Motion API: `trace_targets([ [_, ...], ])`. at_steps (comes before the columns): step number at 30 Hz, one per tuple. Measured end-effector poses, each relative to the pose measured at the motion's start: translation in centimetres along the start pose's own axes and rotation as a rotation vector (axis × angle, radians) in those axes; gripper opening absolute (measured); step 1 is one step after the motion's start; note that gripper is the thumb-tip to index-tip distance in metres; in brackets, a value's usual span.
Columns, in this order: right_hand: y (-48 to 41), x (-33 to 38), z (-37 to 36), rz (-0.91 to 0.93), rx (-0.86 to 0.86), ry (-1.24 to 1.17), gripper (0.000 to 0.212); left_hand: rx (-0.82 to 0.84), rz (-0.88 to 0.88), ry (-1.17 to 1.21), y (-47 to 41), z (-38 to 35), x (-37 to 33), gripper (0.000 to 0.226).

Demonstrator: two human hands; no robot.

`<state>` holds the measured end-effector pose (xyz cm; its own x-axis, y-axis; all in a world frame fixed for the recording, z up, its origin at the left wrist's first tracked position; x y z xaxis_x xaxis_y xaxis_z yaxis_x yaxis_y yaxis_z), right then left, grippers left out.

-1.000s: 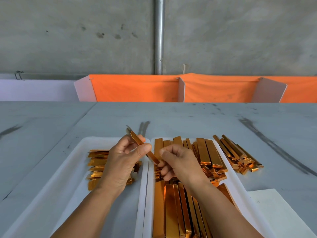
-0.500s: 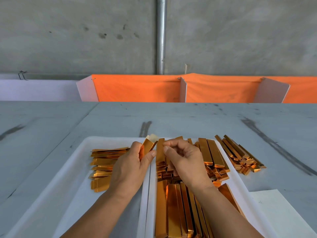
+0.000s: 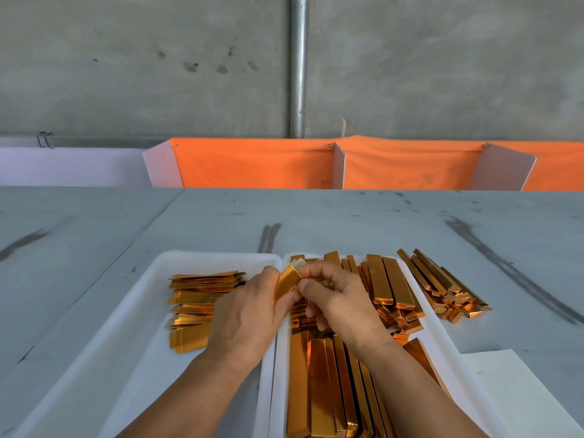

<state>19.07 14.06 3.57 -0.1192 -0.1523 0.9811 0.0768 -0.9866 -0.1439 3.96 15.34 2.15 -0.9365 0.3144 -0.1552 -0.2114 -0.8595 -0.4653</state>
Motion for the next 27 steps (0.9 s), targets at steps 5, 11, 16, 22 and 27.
trace_targets([
  [5, -0.22, -0.25, 0.06, 0.002, -0.044, 0.116, 0.012, -0.008, -0.041, -0.076, -0.04, 0.2, -0.24, 0.041],
  [11, -0.38, -0.51, 0.14, 0.094, -0.134, 0.434, 0.038, 0.018, -0.125, -0.053, 0.3, 0.0, -0.82, 0.04],
  [16, -0.47, -0.44, 0.44, 0.104, -0.205, 0.254, 0.025, 0.019, -0.083, 0.023, 0.1, 0.19, -0.81, 0.042],
  [22, -0.52, -0.59, 0.45, 0.1, -0.135, 0.09, 0.027, 0.045, -0.085, 0.068, 0.16, 0.16, -0.34, 0.047],
  [27, -0.69, -0.63, 0.71, 0.154, -0.195, 0.223, 0.019, 0.061, -0.088, 0.058, 0.25, 0.15, -0.17, 0.049],
])
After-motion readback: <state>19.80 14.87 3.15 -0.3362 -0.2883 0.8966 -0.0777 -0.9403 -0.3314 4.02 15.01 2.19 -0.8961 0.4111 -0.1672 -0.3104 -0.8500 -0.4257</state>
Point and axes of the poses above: each hand's wrist, its own y-axis away from the middle knuckle, its own z-axis out of the back of the hand, x = y × z, the point moved 1 cm from there along -y, towards the middle knuckle, and after that the axes turned 2 degrees about x, right-handed, at the moved point
